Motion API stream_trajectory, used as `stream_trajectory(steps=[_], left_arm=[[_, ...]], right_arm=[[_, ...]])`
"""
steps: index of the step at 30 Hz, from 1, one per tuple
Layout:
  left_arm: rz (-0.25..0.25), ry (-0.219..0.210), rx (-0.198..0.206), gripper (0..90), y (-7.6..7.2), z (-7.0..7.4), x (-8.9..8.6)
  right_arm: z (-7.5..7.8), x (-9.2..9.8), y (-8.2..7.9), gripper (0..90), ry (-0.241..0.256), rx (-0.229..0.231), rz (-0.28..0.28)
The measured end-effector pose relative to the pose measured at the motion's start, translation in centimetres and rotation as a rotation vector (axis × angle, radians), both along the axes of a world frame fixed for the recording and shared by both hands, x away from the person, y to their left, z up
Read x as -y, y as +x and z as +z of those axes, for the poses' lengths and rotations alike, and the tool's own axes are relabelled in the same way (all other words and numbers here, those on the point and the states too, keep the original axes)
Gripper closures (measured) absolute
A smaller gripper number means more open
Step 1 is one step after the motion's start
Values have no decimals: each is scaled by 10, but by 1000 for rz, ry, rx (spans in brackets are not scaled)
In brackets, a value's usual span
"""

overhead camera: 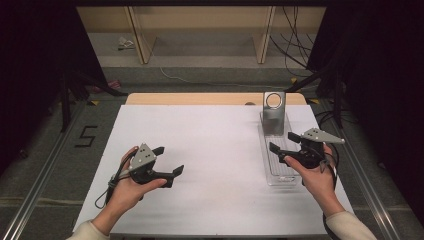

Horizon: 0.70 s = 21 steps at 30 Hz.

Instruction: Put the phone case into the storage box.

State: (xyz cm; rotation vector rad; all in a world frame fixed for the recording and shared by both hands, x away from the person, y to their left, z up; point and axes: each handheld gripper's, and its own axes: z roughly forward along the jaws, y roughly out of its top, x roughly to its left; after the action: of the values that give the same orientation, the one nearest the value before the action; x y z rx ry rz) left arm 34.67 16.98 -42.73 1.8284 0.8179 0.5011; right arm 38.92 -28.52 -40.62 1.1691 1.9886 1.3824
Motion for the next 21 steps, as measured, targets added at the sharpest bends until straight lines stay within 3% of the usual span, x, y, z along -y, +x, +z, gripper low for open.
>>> stream_trajectory(steps=[21], left_arm=[[-11, -15, 12, 85, -8, 1, -3]], right_arm=[[-5, -2, -15, 161, 11, 9, 71]])
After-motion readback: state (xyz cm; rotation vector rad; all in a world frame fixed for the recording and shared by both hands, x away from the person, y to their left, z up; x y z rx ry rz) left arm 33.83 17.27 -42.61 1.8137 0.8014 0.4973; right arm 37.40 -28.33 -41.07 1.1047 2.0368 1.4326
